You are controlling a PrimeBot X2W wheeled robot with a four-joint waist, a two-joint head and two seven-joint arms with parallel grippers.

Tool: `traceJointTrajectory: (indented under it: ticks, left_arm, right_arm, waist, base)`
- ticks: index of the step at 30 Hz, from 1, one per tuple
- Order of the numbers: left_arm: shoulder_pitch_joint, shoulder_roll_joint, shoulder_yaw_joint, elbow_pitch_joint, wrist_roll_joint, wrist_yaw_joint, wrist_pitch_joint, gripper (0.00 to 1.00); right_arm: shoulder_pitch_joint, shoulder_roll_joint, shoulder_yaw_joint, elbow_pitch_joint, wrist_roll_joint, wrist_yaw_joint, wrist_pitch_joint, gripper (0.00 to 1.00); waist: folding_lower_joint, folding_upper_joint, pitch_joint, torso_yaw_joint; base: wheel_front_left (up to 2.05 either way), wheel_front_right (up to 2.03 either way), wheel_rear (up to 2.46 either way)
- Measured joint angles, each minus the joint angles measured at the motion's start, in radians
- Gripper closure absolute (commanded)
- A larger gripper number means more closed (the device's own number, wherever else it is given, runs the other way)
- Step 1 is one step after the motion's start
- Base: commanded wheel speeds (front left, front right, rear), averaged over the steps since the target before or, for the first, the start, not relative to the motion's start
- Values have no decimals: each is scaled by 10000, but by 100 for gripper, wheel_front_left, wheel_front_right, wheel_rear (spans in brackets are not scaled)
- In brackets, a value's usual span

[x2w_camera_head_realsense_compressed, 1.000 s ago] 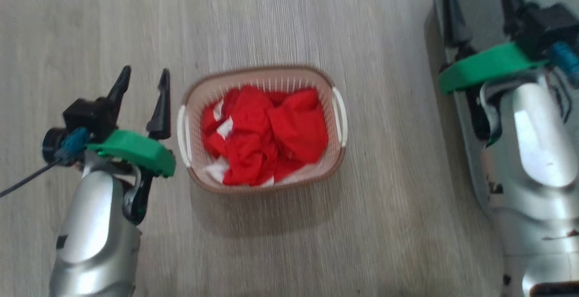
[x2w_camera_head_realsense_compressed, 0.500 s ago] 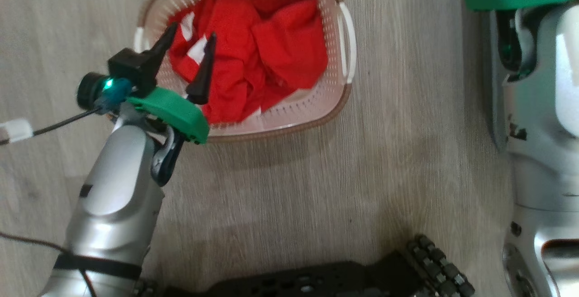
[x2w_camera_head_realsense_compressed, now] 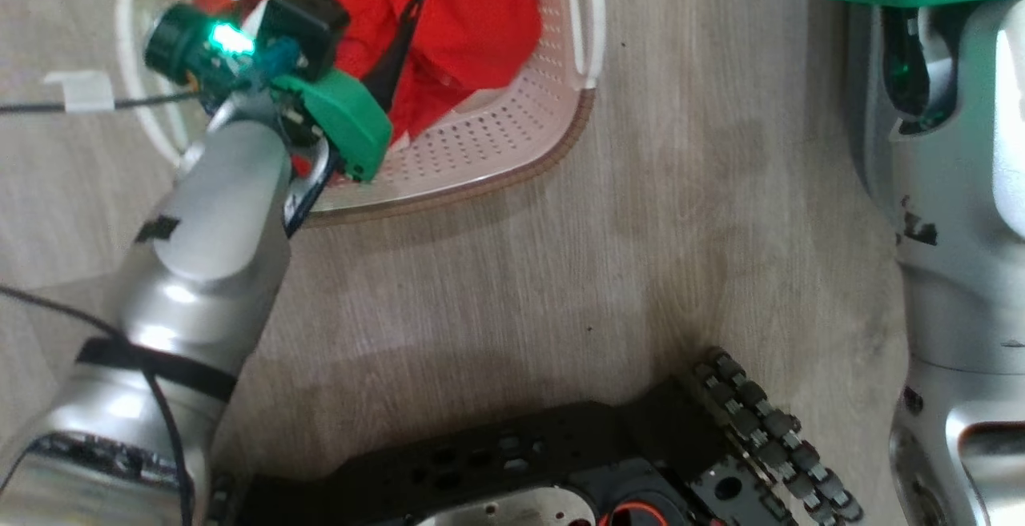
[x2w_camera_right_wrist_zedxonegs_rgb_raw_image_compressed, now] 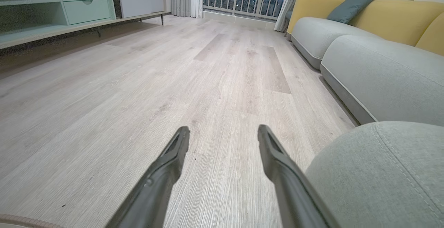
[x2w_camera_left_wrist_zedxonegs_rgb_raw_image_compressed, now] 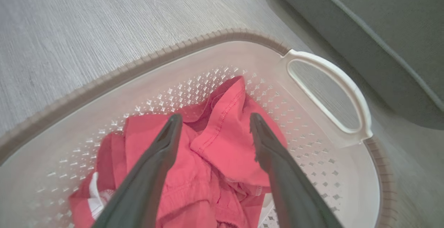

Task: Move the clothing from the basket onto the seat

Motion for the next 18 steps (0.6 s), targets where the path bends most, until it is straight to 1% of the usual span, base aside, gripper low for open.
traceJointTrajectory:
  ticks: [6,11,14,18]
  left_arm:
    - [-683,73,-901,631,17,0,-71,0]
    - [-921,100,-1601,1198,58,0,-71,0]
    - [-1032,119,-1691,1480,59,0,-71,0]
    - [-1262,221,-1743,2263,360,50,-71,0]
  right_arm:
    - [1,-2,73,-142,278,0,0,0]
    - [16,0,111,-255,466,0,0,0]
    - [48,0,119,-322,466,0,0,0]
    - [379,8,105,-579,633,0,-2,0]
  waist:
    - [-1,0,404,-409]
    - [-2,0,479,-664]
    - [-2,0,498,-743]
    - [-2,1,522,-927]
  base:
    - [0,0,0]
    - [0,0,0]
    - [0,0,0]
    - [0,0,0]
